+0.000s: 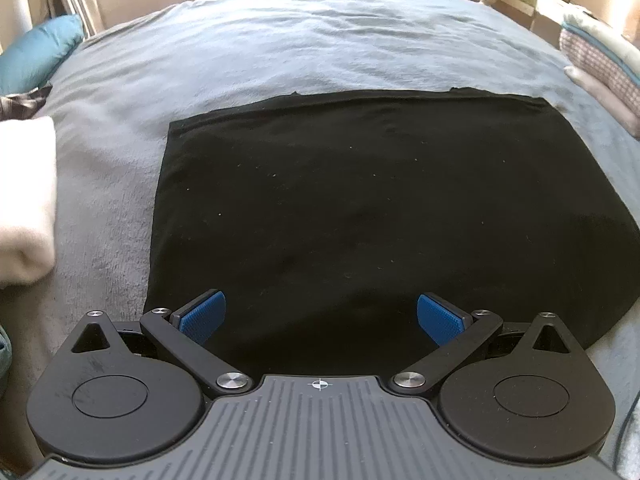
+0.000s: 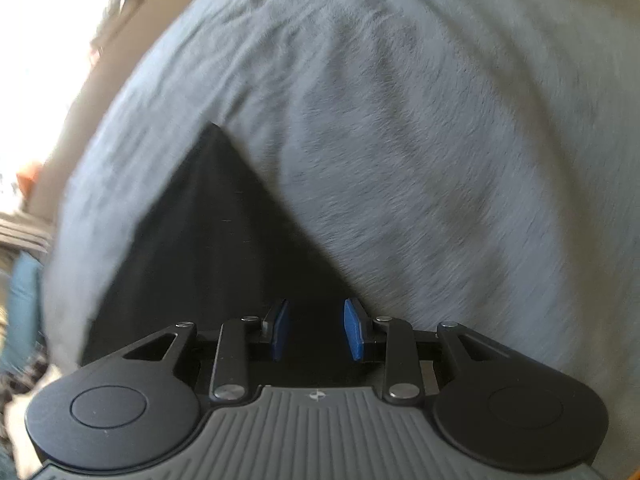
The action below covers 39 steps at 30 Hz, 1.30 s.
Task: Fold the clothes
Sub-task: 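Grasp a corner of the black shirt with the right gripper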
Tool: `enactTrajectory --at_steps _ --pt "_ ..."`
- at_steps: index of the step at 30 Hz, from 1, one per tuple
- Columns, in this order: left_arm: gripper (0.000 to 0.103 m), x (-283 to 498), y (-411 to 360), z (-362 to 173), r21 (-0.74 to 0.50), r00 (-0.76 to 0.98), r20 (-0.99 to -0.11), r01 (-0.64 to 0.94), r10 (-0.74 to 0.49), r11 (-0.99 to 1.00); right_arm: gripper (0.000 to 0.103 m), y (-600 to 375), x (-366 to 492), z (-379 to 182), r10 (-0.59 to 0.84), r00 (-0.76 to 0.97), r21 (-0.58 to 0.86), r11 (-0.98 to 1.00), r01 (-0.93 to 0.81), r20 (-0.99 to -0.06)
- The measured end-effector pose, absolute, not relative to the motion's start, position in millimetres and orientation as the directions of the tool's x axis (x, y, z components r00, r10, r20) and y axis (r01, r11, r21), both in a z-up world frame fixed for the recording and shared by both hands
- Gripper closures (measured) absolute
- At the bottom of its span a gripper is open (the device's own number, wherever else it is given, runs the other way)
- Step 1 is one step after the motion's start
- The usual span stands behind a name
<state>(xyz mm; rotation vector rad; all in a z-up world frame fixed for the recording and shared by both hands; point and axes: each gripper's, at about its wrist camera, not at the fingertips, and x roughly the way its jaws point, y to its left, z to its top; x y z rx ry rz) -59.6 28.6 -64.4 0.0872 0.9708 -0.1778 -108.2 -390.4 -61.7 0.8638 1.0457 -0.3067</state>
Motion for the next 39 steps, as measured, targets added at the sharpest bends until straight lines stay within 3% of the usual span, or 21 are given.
enactTrajectory --at_steps 6,12,17,23,25,28,39 --pt "0.0 -63.2 28.6 -62.5 -0.028 0.565 -0.812 0.212 -0.145 0.977 0.07 -423.7 -146.3 -54.2 0.165 0.509 0.51 0.536 0.673 -0.845" --pt "0.0 -100.6 25.5 -48.3 -0.148 0.583 -0.693 0.46 -0.423 0.876 0.069 -434.4 -156.5 -66.3 0.271 0.475 0.546 0.445 0.71 -0.838" --pt "0.001 -125.2 17.7 -60.1 -0.108 0.546 -0.713 0.534 -0.439 0.839 0.069 -431.6 -150.9 -77.7 0.353 0.476 0.589 0.384 0.711 -0.805" --pt "0.004 -127.8 32.7 -66.5 -0.21 0.508 -0.688 0.545 -0.519 0.812 0.072 -430.7 -146.4 -85.7 0.364 0.503 0.615 0.344 0.71 -0.784" --pt "0.005 -128.7 37.4 -69.7 -0.223 0.503 -0.689 0.539 -0.522 0.813 0.085 -430.4 -144.9 -88.3 0.368 0.512 0.623 0.33 0.709 -0.776" --pt "0.005 -125.9 43.0 -74.2 -0.263 0.487 -0.691 0.519 -0.534 0.813 0.098 -429.9 -142.6 -92.3 0.373 0.525 0.636 0.309 0.707 -0.765" --pt "0.005 -115.7 60.3 -82.5 -0.354 0.448 -0.692 0.473 -0.567 0.806 0.1 -445.3 -147.9 -96.8 0.429 0.619 0.753 0.349 0.558 -0.657"
